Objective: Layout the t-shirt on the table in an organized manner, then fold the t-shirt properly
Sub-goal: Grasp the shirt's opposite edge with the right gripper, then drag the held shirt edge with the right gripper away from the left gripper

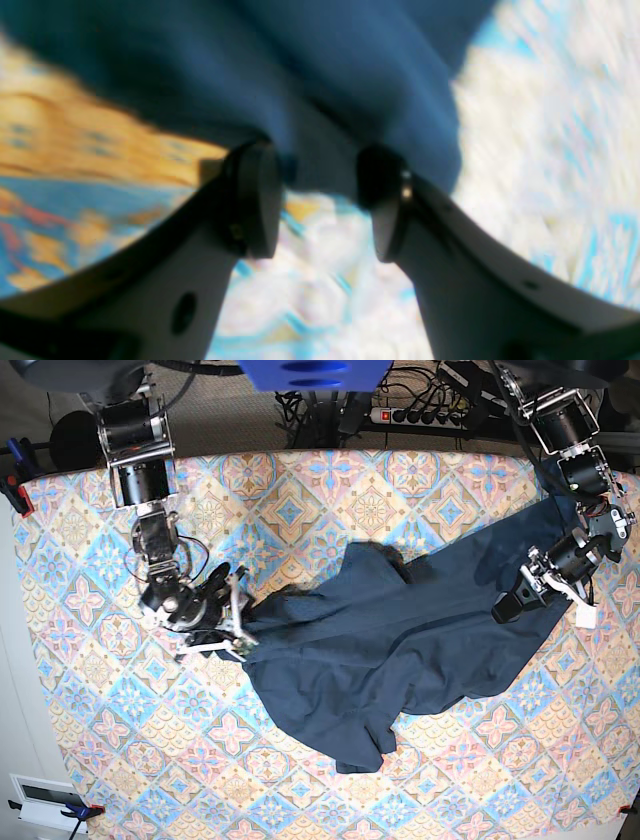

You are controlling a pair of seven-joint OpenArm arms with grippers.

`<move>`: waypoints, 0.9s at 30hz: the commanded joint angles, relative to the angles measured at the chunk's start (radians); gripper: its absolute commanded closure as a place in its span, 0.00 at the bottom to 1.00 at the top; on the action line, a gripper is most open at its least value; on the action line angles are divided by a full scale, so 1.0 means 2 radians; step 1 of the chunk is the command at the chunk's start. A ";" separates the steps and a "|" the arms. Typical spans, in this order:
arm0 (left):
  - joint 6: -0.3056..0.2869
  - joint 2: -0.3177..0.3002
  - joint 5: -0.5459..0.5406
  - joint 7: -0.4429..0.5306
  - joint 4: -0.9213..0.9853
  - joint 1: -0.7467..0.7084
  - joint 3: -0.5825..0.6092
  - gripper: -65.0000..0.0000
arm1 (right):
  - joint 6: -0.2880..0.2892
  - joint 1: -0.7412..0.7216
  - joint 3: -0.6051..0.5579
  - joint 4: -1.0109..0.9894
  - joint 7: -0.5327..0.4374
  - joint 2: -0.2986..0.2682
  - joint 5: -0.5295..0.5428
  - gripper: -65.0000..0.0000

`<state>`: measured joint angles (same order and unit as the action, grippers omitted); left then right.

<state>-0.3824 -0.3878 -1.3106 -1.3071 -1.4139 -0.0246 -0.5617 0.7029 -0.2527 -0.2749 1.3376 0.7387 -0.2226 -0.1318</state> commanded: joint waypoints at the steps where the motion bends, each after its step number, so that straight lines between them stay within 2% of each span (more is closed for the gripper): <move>1: -0.003 -0.010 -0.014 0.006 -0.009 0.009 -0.003 0.39 | -0.002 -0.023 0.012 0.007 -0.008 -0.002 0.003 0.60; 5: -0.003 -0.009 -0.014 0.006 -0.009 0.010 -0.003 0.39 | -0.002 -0.028 0.025 0.017 -0.008 -0.002 0.003 0.60; 8: -0.003 -0.010 -0.014 0.006 -0.009 0.010 -0.003 0.39 | -0.002 -0.024 0.020 0.063 -0.004 -0.009 0.003 0.60; 10: -0.003 -0.010 -0.014 0.006 -0.009 0.009 -0.003 0.39 | -0.002 0.006 0.020 0.099 -0.003 -0.021 0.003 0.60; 14: -0.003 -0.010 -0.014 0.006 -0.009 0.007 -0.003 0.39 | -0.002 0.053 0.010 0.142 -0.003 -0.021 0.003 0.60; 20: -0.003 -0.011 -0.014 0.006 -0.009 0.007 -0.003 0.39 | -0.002 0.062 -0.036 0.144 -0.005 -0.021 0.003 0.60; 27: -0.003 -0.011 -0.014 0.006 -0.009 0.007 -0.003 0.39 | -0.002 0.059 -0.065 0.123 -0.005 -0.020 0.003 0.60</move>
<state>-0.3828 -0.3904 -1.3106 -1.3083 -1.4158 -0.0250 -0.5617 0.7055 -0.1104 -0.4110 1.5635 0.7513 -0.2611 -0.1337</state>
